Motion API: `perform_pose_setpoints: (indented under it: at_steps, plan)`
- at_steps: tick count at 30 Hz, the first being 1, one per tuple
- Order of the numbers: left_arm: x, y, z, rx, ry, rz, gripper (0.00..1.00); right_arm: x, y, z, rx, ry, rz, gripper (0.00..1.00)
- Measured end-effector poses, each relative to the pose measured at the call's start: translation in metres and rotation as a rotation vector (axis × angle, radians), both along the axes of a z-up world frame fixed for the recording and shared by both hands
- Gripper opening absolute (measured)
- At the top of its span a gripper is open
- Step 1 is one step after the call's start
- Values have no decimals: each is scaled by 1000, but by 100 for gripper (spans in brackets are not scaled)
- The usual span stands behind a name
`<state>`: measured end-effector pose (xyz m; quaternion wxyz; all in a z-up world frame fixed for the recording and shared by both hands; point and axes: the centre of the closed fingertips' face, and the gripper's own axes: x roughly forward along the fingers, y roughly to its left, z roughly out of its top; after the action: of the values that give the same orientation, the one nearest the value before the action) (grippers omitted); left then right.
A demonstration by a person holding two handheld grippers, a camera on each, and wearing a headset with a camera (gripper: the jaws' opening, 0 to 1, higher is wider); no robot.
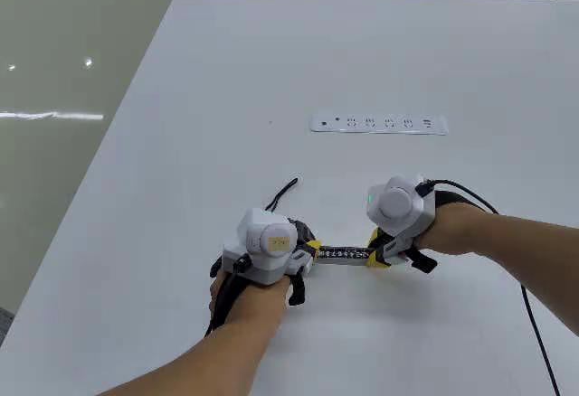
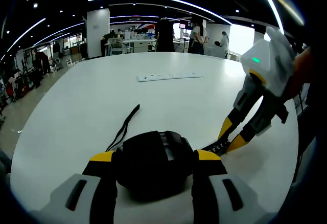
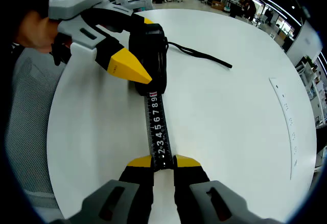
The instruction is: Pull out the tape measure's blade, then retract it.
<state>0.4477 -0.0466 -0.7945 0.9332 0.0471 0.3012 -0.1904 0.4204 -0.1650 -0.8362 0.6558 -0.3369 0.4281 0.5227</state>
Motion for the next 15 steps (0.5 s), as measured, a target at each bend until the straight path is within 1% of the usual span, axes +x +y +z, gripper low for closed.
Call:
perform_pose_setpoints:
  at_steps: [8,11,12,15]
  plan:
    - [0,0,0,-2,1,-1,54,1,17,-2,8,3,-3,14]
    - [0,0,0,-5,2,1,54,2,25,-1,32,6,-16,14]
    - [0,0,0,-9,3,2,54,1,32,-1,52,7,-9,14]
    - [0,-1,0,-5,7,-1,54,1,41,0,57,4,2,14]
